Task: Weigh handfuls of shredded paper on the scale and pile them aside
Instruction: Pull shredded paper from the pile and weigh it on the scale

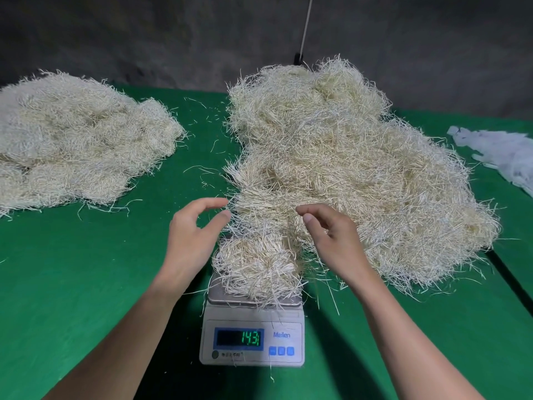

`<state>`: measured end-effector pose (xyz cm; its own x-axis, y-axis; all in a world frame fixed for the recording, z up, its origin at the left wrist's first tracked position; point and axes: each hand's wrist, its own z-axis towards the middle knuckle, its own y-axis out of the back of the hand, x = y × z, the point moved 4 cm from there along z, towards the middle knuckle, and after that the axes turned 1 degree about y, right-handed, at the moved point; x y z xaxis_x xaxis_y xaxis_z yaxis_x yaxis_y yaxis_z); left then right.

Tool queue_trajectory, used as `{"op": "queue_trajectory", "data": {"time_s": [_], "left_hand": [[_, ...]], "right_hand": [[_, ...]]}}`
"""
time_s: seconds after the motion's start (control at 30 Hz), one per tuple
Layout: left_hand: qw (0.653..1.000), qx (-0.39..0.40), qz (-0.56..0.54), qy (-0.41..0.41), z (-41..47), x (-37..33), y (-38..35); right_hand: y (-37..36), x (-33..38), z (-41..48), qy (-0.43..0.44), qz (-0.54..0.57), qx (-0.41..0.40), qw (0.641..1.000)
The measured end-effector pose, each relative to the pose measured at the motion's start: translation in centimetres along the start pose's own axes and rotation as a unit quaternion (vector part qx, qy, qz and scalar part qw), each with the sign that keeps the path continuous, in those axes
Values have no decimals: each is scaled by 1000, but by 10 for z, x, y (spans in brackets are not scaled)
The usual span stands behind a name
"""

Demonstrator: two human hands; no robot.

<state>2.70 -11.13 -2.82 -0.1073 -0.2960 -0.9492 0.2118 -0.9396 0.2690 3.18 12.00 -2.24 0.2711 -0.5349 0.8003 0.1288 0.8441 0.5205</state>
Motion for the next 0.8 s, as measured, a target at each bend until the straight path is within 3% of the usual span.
{"op": "queue_trajectory", "data": {"time_s": [0.73, 0.8], "left_hand": [[1000, 18, -5, -4, 2, 3, -8], [1000, 13, -2, -4, 4, 12, -8]], "right_hand": [[-4, -3, 1, -3, 11, 11, 1000], [-4, -5, 2, -11, -1, 43, 999]]}}
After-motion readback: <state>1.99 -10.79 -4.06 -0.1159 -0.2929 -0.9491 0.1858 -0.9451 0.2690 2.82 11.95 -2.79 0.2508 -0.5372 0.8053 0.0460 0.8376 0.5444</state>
